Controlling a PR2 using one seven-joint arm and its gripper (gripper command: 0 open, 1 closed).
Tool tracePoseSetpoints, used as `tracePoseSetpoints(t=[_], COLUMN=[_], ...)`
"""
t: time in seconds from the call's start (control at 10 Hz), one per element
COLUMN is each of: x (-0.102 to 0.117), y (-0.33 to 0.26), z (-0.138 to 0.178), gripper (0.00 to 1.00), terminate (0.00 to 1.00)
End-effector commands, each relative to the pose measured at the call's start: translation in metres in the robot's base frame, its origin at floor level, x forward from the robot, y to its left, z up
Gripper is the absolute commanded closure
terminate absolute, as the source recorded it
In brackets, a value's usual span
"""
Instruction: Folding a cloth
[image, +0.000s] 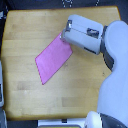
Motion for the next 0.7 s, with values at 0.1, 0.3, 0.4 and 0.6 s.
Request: tracePoseSetpoints(t=[0.1,0.3,0.4,0.6], x=[0.005,0.003,-0.004,-0.015], y=[0.016,0.021,0.022,0.024], z=[0.001,0.004,0.003,-0.004], gripper=[0.0,1.0,1.0,1.0], terminate=[0.0,0.0,0.0,0.0])
